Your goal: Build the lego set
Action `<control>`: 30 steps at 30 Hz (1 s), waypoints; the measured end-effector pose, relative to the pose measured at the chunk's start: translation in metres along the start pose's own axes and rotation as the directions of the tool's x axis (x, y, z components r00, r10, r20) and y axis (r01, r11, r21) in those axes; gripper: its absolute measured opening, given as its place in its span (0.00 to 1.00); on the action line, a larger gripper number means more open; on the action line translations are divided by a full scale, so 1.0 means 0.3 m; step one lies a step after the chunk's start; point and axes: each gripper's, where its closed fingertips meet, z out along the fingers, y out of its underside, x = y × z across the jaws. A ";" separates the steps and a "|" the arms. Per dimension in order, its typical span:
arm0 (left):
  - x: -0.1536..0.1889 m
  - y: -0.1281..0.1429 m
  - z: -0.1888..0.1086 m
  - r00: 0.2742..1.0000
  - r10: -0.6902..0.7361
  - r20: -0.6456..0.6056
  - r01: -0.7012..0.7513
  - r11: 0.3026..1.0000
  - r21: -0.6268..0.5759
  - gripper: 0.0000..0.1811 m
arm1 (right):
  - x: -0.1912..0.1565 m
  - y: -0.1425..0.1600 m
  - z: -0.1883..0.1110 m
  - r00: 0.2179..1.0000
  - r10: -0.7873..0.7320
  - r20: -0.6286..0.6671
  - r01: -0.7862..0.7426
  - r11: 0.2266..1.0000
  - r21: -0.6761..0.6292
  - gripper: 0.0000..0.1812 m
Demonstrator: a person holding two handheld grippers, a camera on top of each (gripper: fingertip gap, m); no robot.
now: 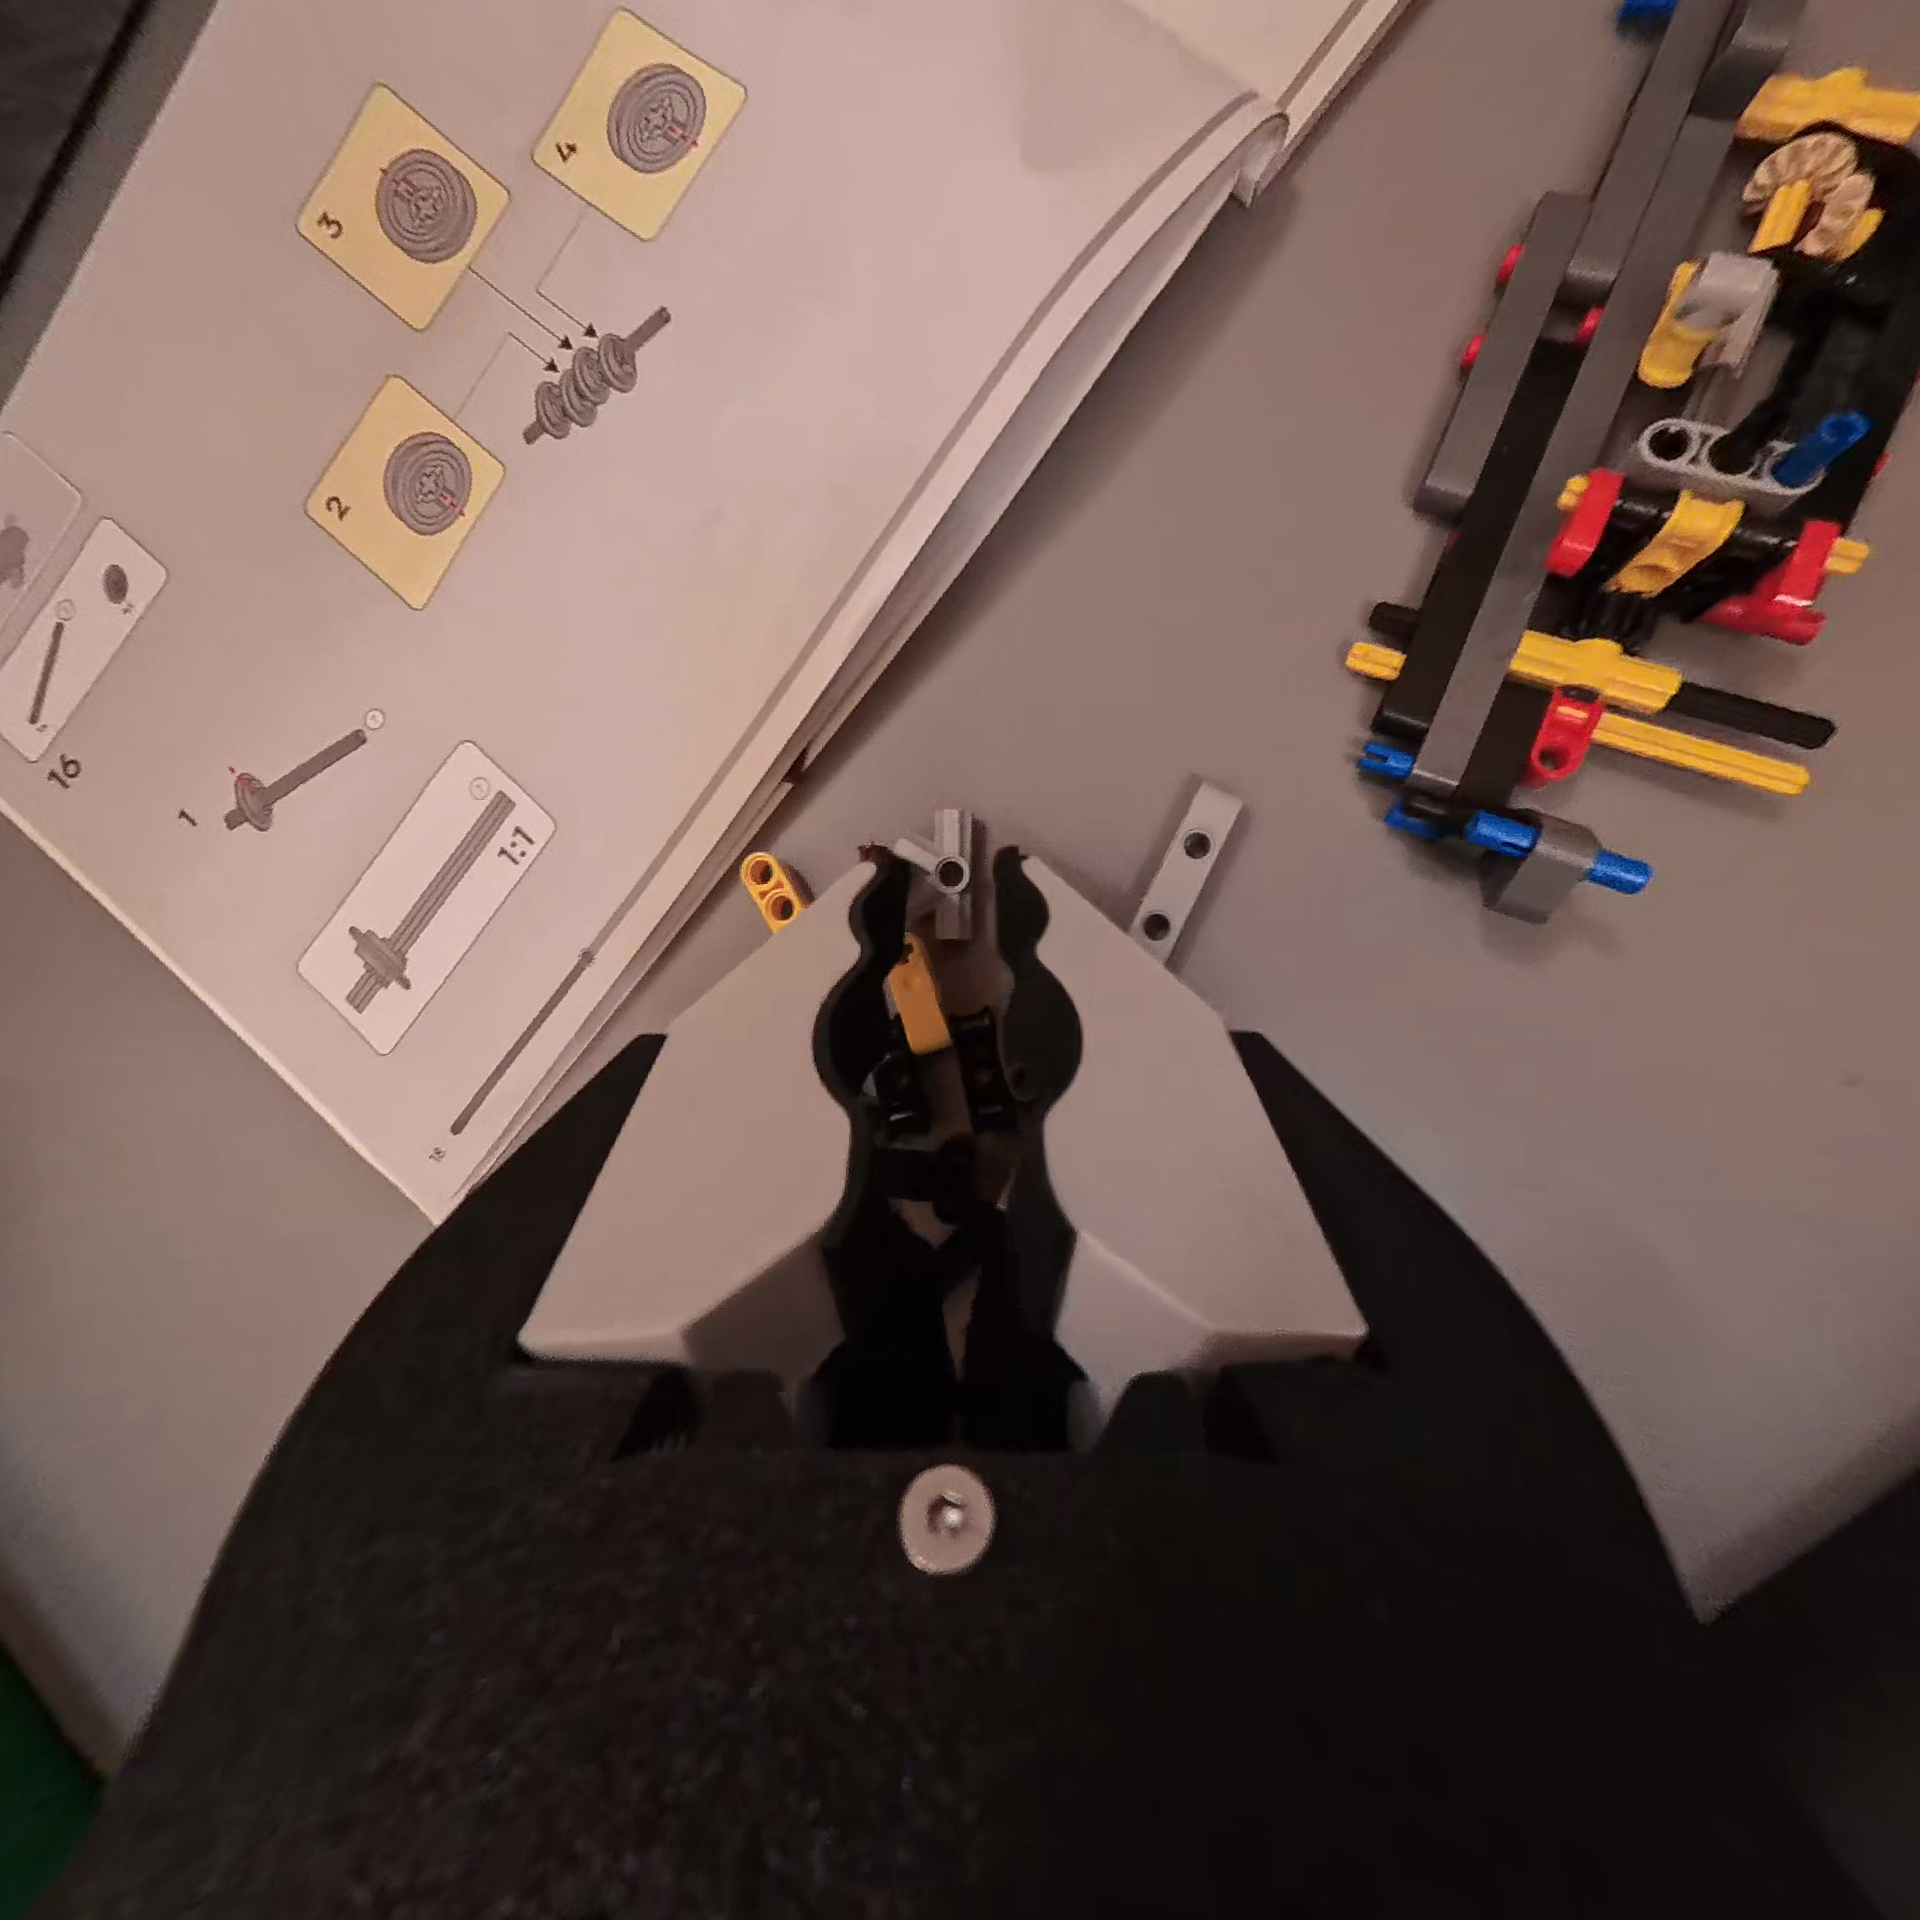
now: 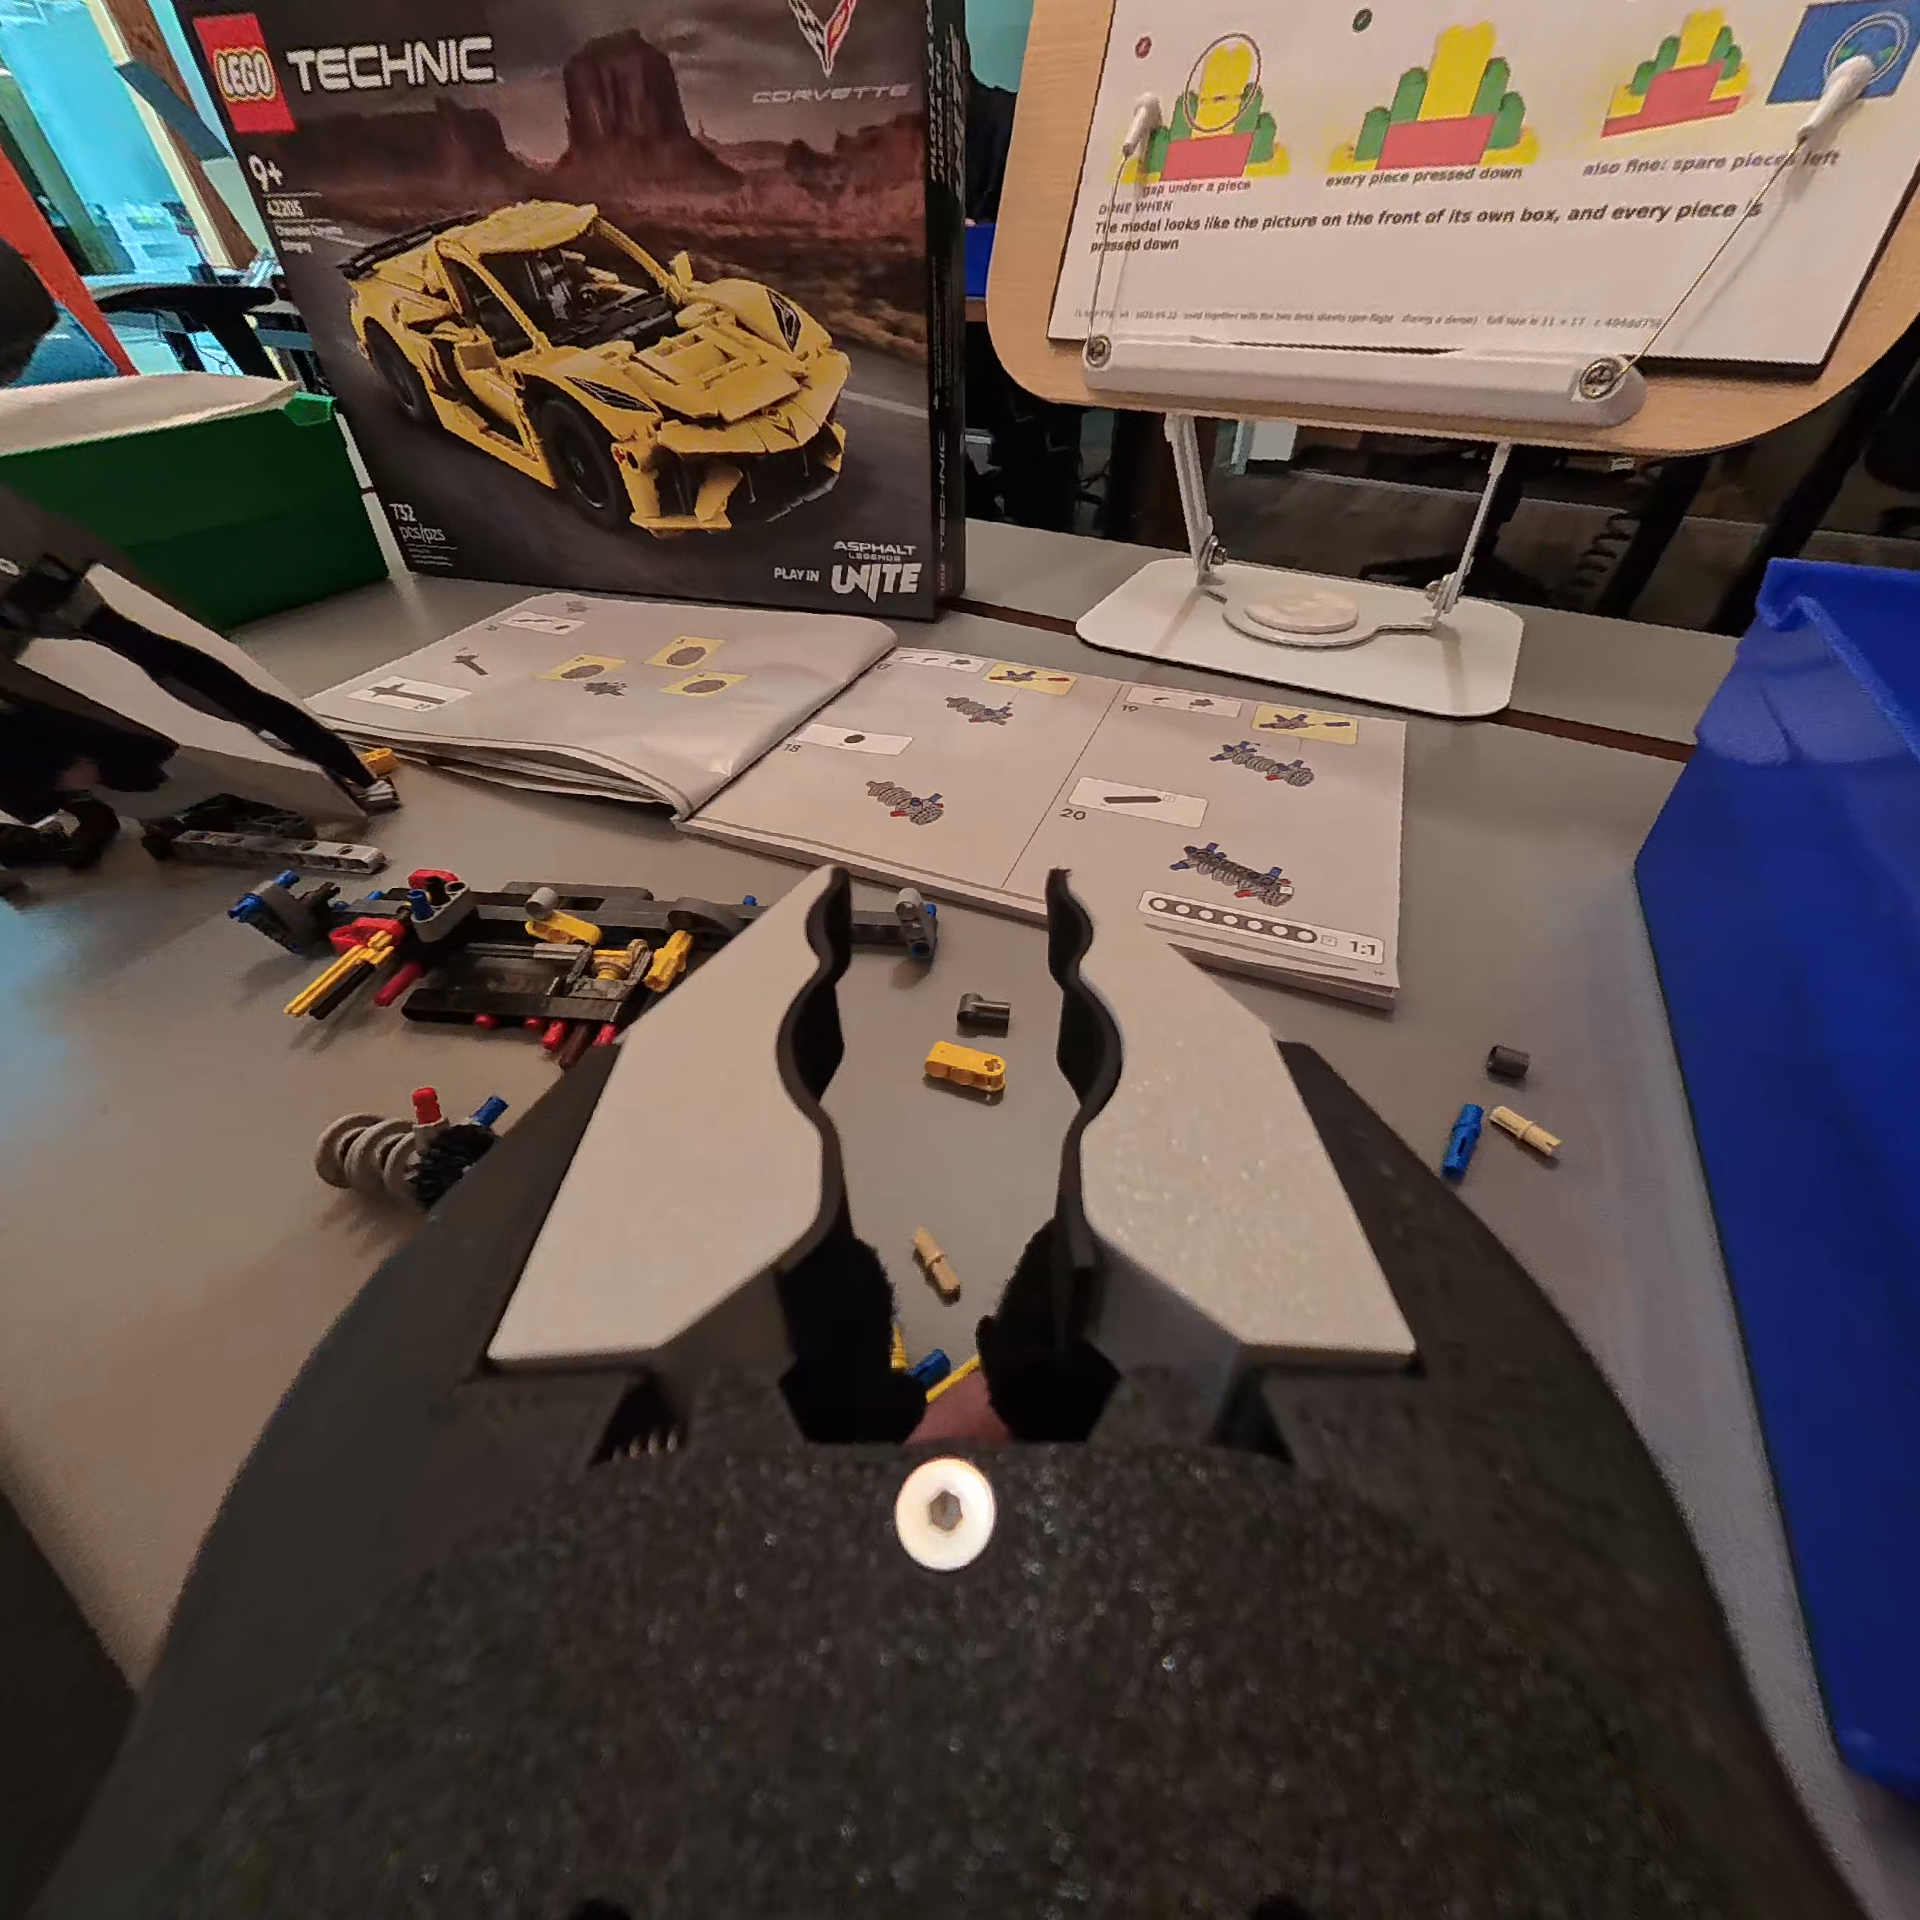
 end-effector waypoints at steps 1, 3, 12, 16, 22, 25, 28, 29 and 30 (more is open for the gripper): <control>-0.007 0.001 0.000 1.000 0.002 0.015 -0.002 1.000 -0.006 0.06 | 0.000 0.000 0.000 1.000 0.007 0.003 -0.007 1.000 0.001 0.20; -0.007 -0.001 0.000 1.000 0.006 0.015 -0.006 1.000 -0.010 0.06 | -0.001 -0.001 -0.002 1.000 0.022 0.014 -0.023 1.000 0.004 0.20; 0.025 -0.019 -0.033 0.995 0.101 0.010 -0.101 0.995 0.024 0.05 | -0.002 -0.007 -0.009 0.998 0.050 0.031 -0.051 0.999 0.018 0.20; 0.197 -0.126 -0.198 0.973 0.196 -0.119 -0.168 0.964 0.207 0.05 | -0.004 -0.004 -0.008 0.998 0.052 0.036 -0.052 0.999 0.013 0.20; 0.543 -0.079 -0.210 0.877 0.343 -0.335 -0.268 0.930 0.252 0.05 | 0.042 0.013 -0.016 0.998 0.057 -0.021 -0.058 0.997 -0.055 0.21; 0.564 -0.048 -0.151 0.877 0.341 -0.339 -0.283 0.936 0.208 0.05 | 0.094 0.043 -0.061 0.992 0.110 -0.060 -0.118 0.980 -0.160 0.21; 0.592 -0.043 -0.126 0.861 0.362 -0.356 -0.304 0.929 0.209 0.05 | 0.129 0.098 -0.124 0.989 0.109 -0.102 -0.133 0.953 -0.271 0.22; 0.593 -0.040 -0.116 0.860 0.367 -0.354 -0.314 0.928 0.200 0.05 | 0.134 0.116 -0.144 0.989 0.095 -0.113 -0.126 0.943 -0.308 0.22; 0.594 -0.038 -0.107 0.858 0.374 -0.352 -0.324 0.926 0.194 0.05 | 0.138 0.134 -0.164 0.990 0.074 -0.123 -0.112 0.932 -0.344 0.22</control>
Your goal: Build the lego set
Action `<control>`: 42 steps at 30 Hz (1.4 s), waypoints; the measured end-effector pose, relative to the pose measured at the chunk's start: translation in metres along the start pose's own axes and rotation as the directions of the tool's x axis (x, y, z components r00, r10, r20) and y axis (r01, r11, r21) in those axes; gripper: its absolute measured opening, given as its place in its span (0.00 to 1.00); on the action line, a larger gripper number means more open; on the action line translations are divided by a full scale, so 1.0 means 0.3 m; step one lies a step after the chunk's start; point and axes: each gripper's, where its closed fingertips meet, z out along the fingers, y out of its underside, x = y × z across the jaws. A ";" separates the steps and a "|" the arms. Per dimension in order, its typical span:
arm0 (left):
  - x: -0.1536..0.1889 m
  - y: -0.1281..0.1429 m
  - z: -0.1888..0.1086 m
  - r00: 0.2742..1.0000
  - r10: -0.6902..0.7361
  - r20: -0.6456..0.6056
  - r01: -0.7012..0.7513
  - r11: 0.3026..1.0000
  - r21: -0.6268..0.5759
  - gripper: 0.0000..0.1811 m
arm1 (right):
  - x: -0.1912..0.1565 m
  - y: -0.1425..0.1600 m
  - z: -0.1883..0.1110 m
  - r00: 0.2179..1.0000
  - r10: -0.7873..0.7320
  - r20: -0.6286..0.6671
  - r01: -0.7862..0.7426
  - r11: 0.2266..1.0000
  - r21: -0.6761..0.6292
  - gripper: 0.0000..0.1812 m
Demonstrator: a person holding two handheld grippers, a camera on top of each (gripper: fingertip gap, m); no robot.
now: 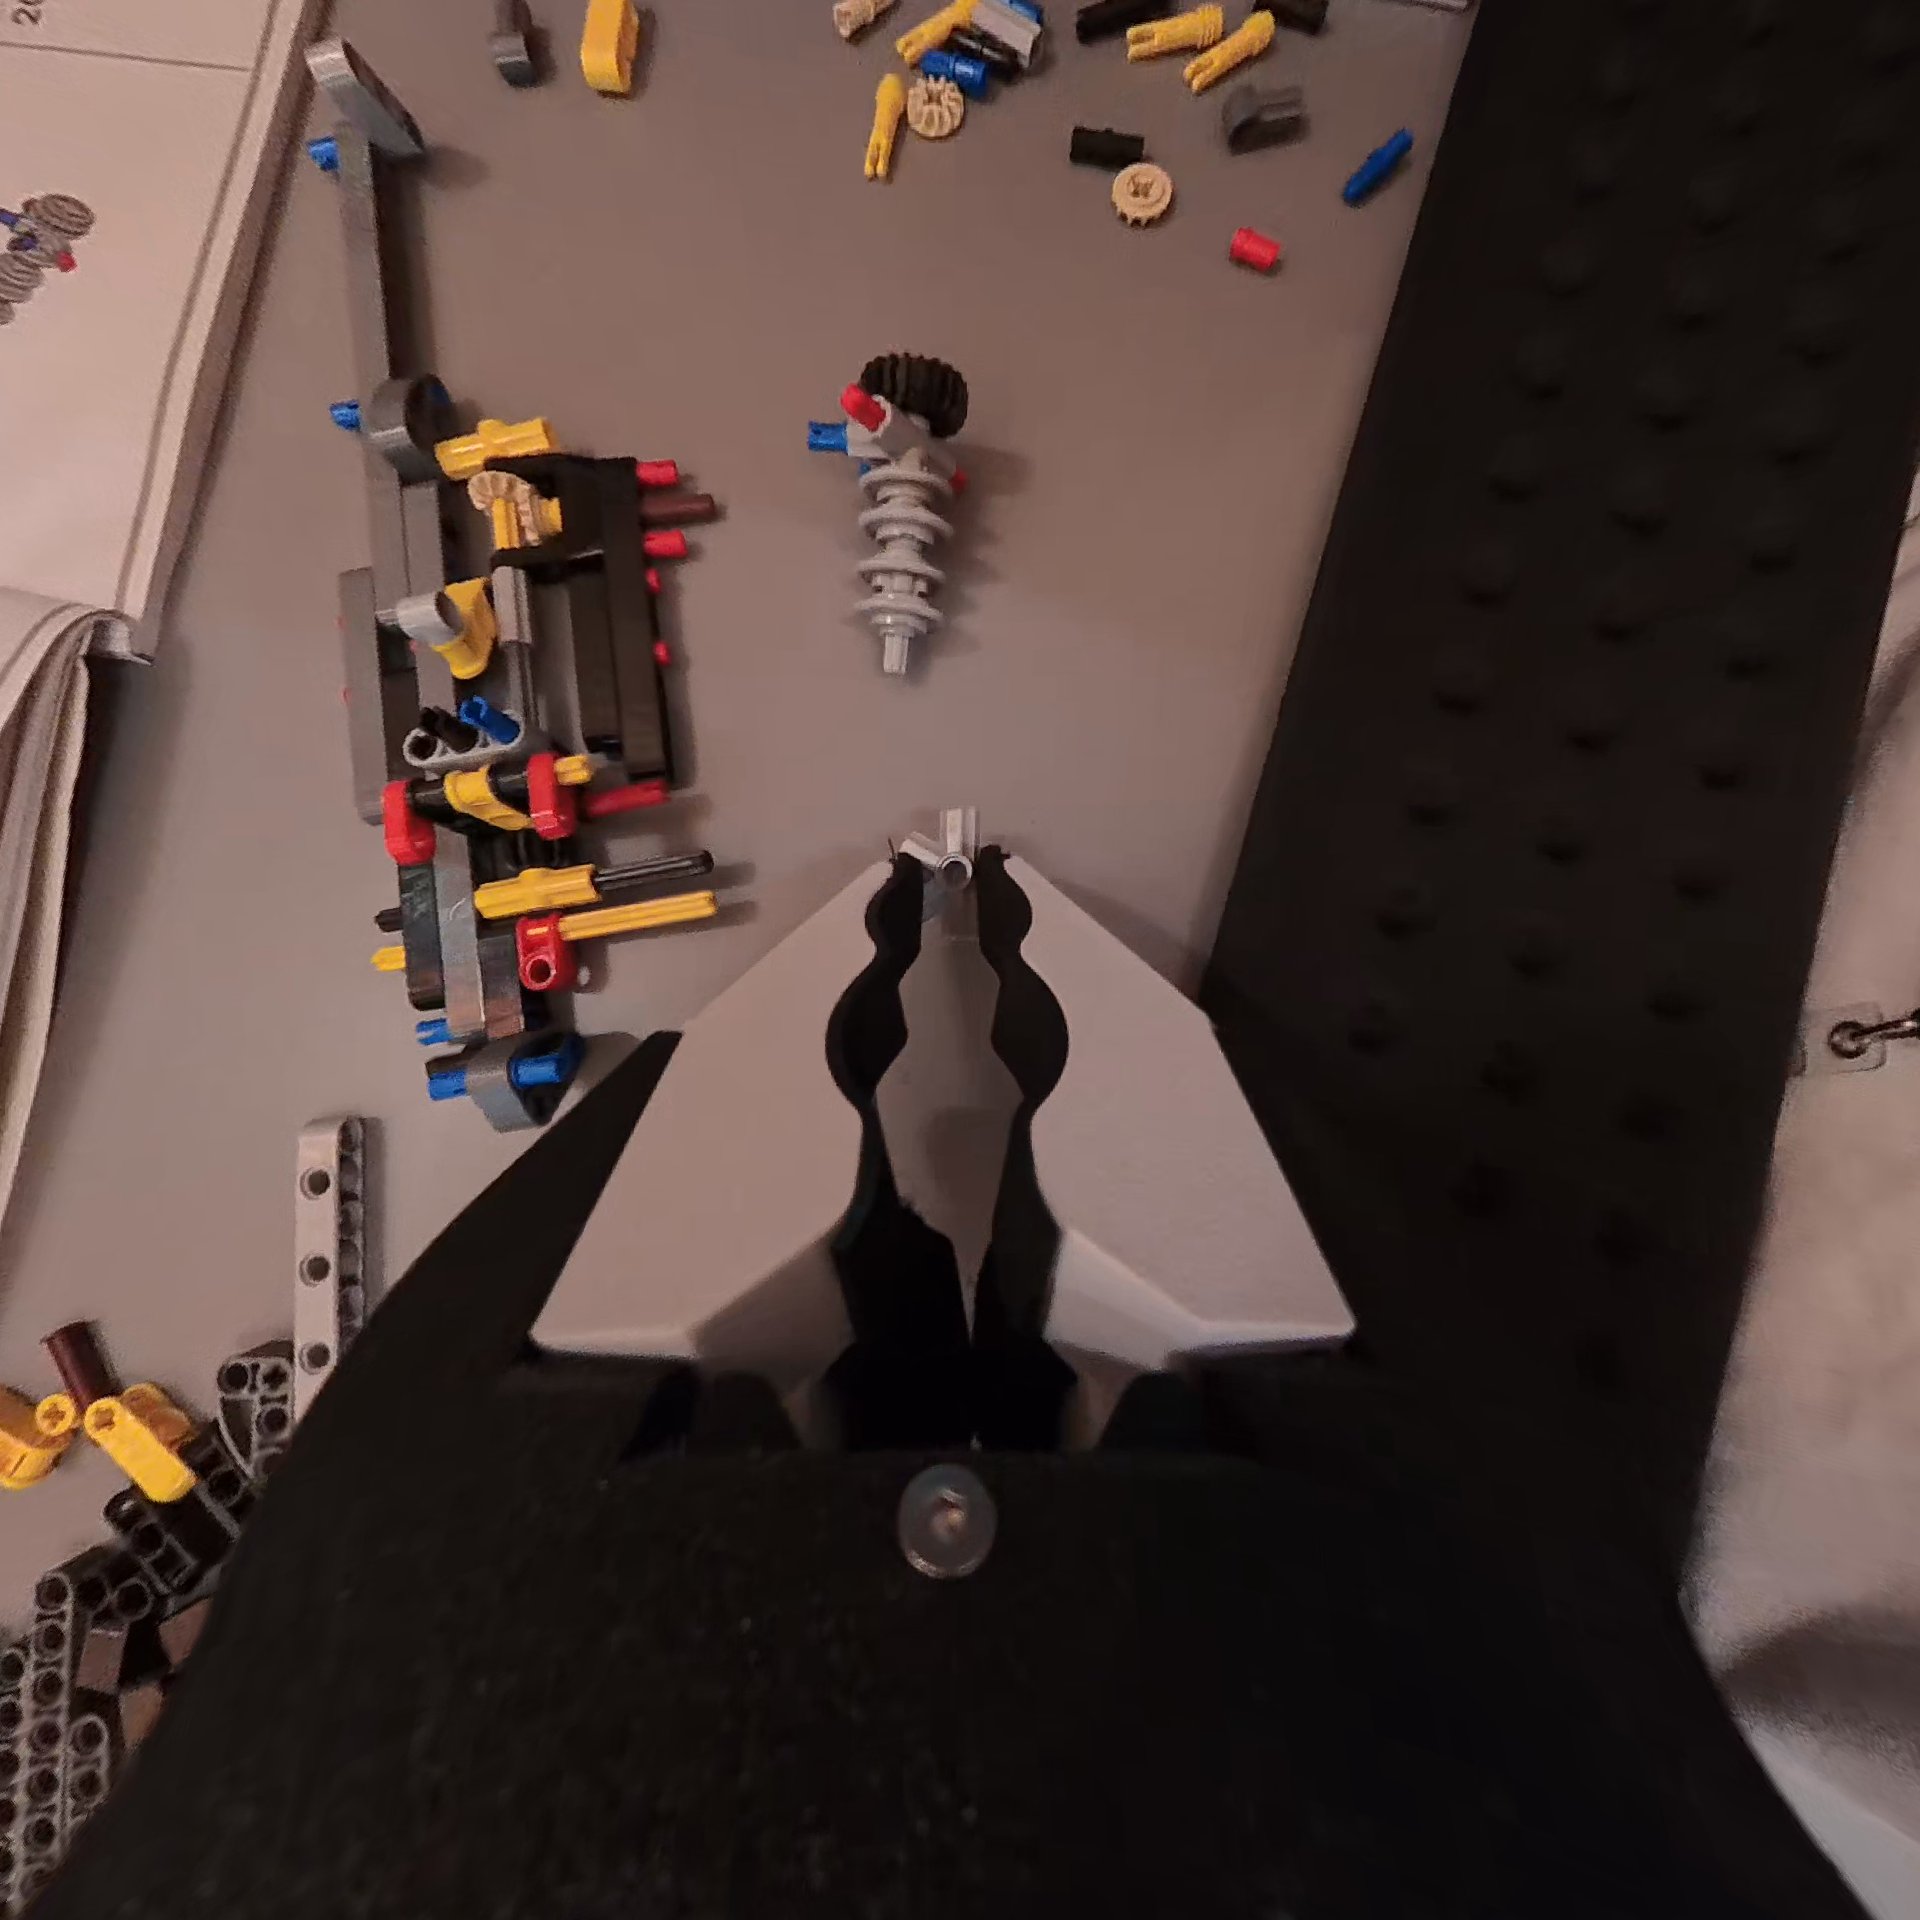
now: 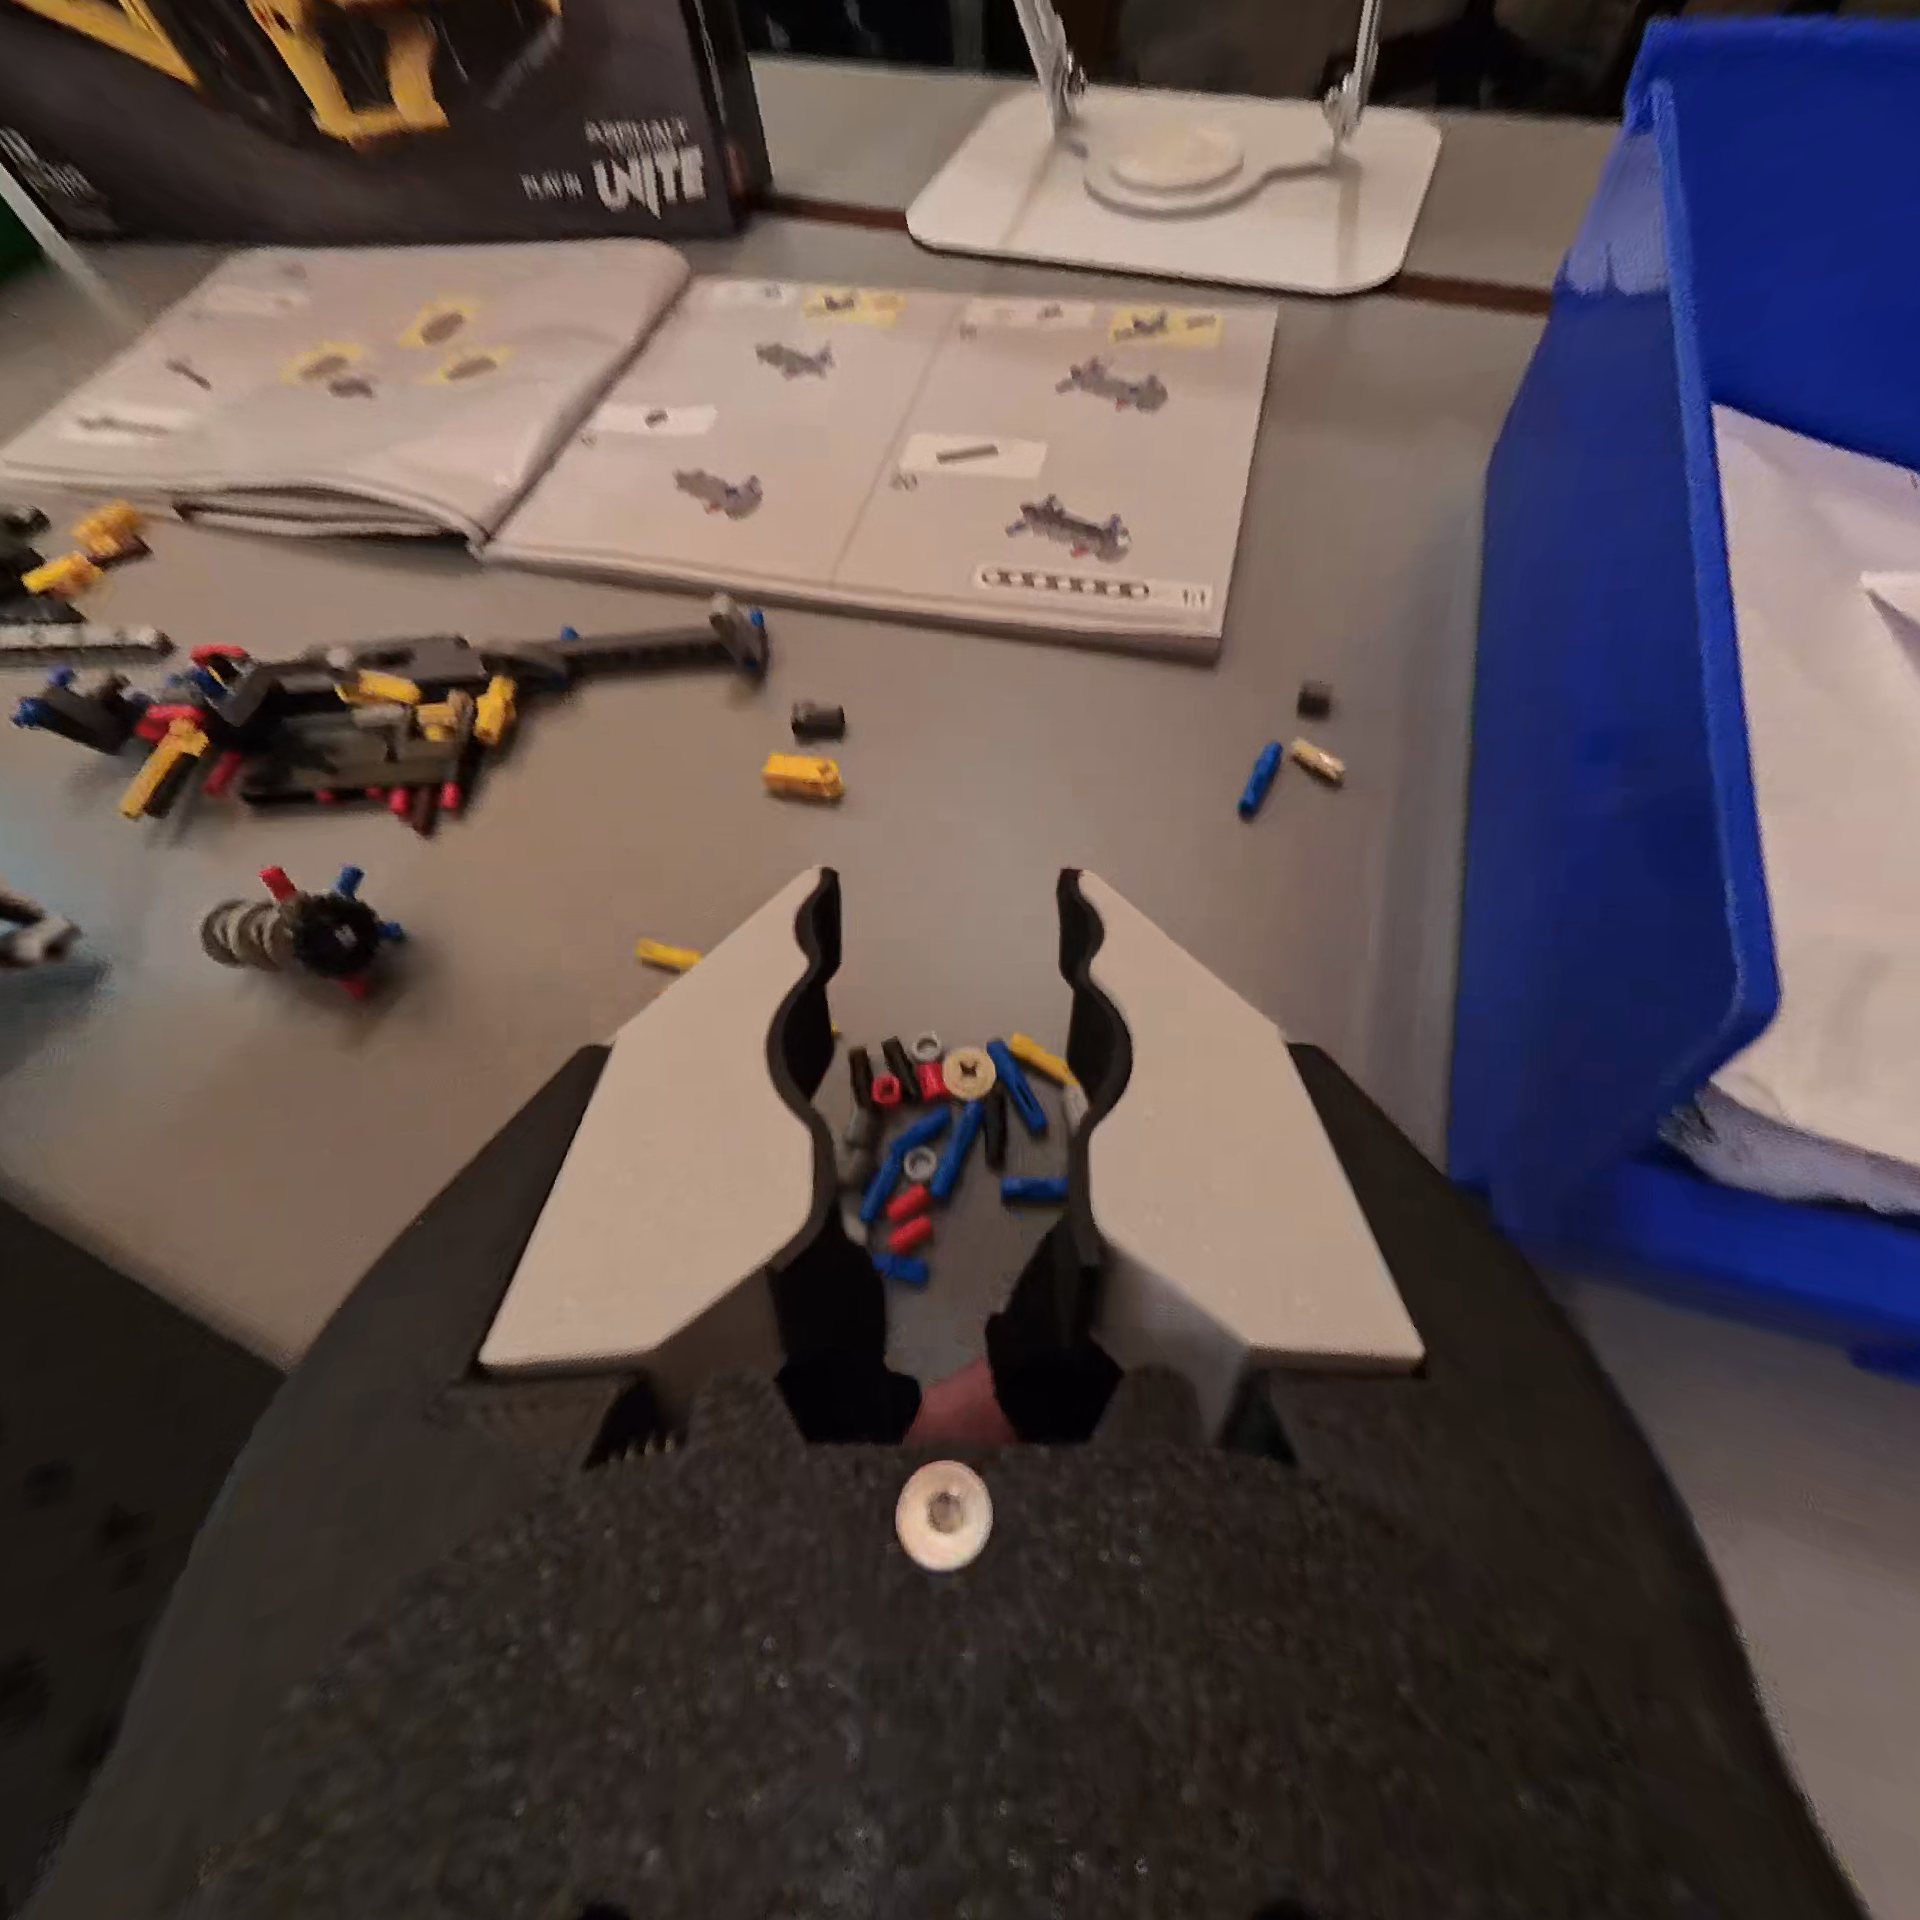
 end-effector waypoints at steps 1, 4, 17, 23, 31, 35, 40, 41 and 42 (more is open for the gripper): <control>0.001 0.000 0.007 1.000 0.006 -0.002 -0.006 1.000 -0.005 0.05 | -0.002 0.021 -0.013 1.000 -0.019 -0.001 0.019 0.999 -0.031 0.23; 0.000 0.002 0.025 1.000 0.027 0.004 -0.027 0.999 -0.023 0.05 | -0.063 0.068 -0.052 0.994 -0.053 0.095 0.061 0.994 -0.090 0.22; -0.197 -0.231 -0.093 0.975 -0.218 -0.048 0.221 0.906 0.362 0.21 | -0.224 0.146 -0.019 0.973 -0.159 0.169 0.186 0.970 -0.154 0.17; -0.516 -0.330 -0.133 0.918 -0.387 0.090 0.282 0.795 0.538 0.25 | -0.236 0.153 0.004 0.978 -0.148 0.147 0.171 0.973 -0.155 0.17; -0.564 -0.261 -0.139 0.900 -0.393 0.186 0.207 0.764 0.611 0.17 | -0.187 0.108 -0.029 0.995 -0.088 0.056 0.090 0.995 -0.041 0.15; -0.561 -0.259 -0.132 0.893 -0.440 0.094 0.292 0.727 0.622 0.17 | -0.175 0.124 -0.014 0.997 -0.039 0.066 0.044 0.996 -0.079 0.15; -0.550 -0.252 -0.112 0.905 -0.400 0.142 0.247 0.768 0.590 0.16 | -0.168 0.100 -0.027 0.999 -0.015 0.040 0.017 0.999 -0.043 0.14; -0.552 -0.245 -0.107 0.904 -0.391 0.173 0.229 0.785 0.576 0.16 | -0.186 0.092 -0.028 0.999 -0.012 0.043 0.014 0.999 -0.049 0.14; -0.554 -0.242 -0.104 0.903 -0.384 0.193 0.216 0.793 0.570 0.15 | -0.217 0.092 -0.023 0.998 0.004 0.060 0.000 0.998 -0.068 0.12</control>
